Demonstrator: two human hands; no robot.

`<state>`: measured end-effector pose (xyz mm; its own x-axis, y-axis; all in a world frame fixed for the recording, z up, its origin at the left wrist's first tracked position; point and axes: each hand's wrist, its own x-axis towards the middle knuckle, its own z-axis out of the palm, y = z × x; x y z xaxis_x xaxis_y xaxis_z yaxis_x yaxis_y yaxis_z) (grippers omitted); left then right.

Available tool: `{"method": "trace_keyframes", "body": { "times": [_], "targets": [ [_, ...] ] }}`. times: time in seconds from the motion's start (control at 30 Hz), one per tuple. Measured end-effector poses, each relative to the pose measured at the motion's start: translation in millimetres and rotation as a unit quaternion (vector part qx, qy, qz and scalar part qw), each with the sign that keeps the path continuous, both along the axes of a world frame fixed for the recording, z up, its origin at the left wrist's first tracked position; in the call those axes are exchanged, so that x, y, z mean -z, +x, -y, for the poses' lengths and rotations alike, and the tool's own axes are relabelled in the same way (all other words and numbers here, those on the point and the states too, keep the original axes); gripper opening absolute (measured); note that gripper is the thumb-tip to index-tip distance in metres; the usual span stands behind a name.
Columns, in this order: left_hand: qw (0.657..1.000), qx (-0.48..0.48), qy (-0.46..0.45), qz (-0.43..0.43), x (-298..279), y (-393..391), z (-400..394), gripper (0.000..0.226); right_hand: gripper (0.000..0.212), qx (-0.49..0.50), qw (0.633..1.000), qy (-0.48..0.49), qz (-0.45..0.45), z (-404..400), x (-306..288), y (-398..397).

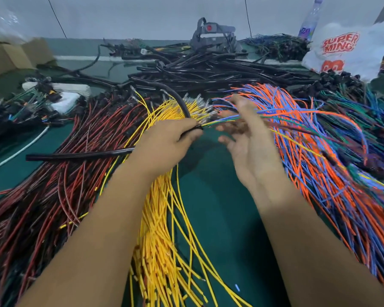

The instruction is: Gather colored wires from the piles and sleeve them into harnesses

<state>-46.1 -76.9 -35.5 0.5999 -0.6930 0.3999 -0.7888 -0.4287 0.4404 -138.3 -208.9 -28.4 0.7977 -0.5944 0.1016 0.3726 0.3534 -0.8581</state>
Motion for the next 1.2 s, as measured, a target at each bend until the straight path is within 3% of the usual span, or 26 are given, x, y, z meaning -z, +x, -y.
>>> {"method": "trace_keyframes", "body": {
  "times": [0.17, 0.33, 0.4, 0.47, 0.57, 0.63, 0.7, 0.77, 0.9, 0.97, 1.07, 1.2],
  "targets": [
    [0.998, -0.037, 0.025, 0.044, -1, 4, -12, 0.016, 0.040, 0.017, 1.000, 0.006, -0.006, 5, -1, -4],
    [0.990, 0.016, 0.029, 0.135, -2, -19, 7, 0.024, 0.046, 0.014, 0.979, -0.185, -0.084, -9, 12, 1],
    [0.987, 0.044, 0.016, 0.154, -3, -28, 14, 0.033, 0.041, -0.020, 0.977, -0.200, -0.074, -15, 14, 2],
    [0.987, 0.041, -0.007, 0.154, -4, -28, 16, 0.035, 0.030, -0.048, 0.984, -0.164, -0.056, -18, 12, 2],
    [0.996, 0.009, -0.018, 0.088, -4, -21, 12, 0.029, 0.018, -0.063, 0.997, -0.039, -0.001, -15, 4, -2],
    [0.997, -0.001, -0.010, 0.072, -3, -17, 10, 0.014, 0.025, -0.055, 0.997, 0.036, 0.028, -9, 1, -5],
    [0.996, -0.002, 0.015, 0.087, -2, -13, 6, 0.020, 0.023, -0.027, 0.996, 0.077, 0.028, -3, 0, -9],
    [0.994, -0.004, 0.043, 0.102, -2, -9, 1, 0.024, 0.034, 0.025, 0.996, 0.088, 0.004, 0, 2, -9],
    [0.989, -0.047, 0.065, 0.124, 1, -2, -6, 0.062, 0.055, 0.122, 0.992, 0.028, -0.024, 1, 3, -5],
    [0.990, -0.048, 0.052, 0.120, 0, -3, -7, 0.067, 0.056, 0.170, 0.984, -0.054, -0.029, 1, 6, -5],
    [0.990, -0.039, 0.041, 0.127, -2, -4, -4, 0.053, 0.057, 0.210, 0.960, -0.174, -0.062, 5, 13, -6],
    [0.987, -0.010, 0.062, 0.146, -2, -7, 1, 0.035, 0.063, 0.143, 0.965, -0.191, -0.107, 3, 17, -4]
  ]
}}
